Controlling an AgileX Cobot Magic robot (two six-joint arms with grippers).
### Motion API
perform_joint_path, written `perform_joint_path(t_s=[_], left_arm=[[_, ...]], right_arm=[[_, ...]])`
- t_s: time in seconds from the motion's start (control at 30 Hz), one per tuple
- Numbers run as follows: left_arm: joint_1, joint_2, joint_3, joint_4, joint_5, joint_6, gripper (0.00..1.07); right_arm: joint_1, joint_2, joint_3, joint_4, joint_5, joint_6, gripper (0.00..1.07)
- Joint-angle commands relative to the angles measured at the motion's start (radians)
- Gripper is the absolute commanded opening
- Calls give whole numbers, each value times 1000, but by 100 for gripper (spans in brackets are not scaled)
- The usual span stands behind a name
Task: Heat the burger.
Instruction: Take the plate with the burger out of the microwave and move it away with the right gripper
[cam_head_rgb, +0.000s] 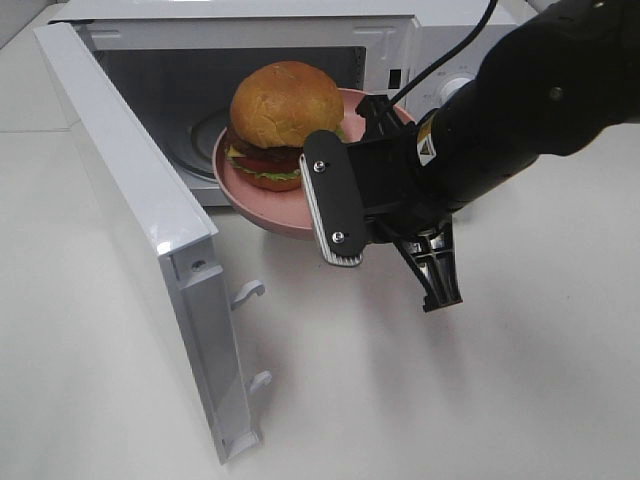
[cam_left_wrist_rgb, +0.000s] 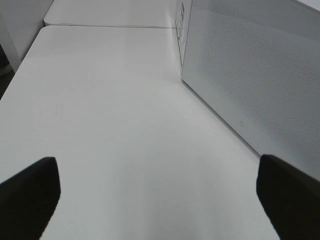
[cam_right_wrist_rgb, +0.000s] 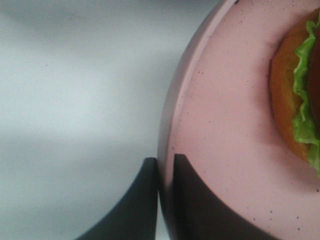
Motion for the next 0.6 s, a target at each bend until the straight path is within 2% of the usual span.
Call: perform_joint_path(t_s=[0.03,0.33,0.6], left_arm=[[3,-5,4,-1,3,0,100],[3,-5,4,-1,3,0,100],[3,-5,4,-1,3,0,100]], right_arm=[[-18,-62,23,-23,-74,47,0],[9,-200,132,-25,-74,62,1],[46,-285,180,-75,-47,105,1]])
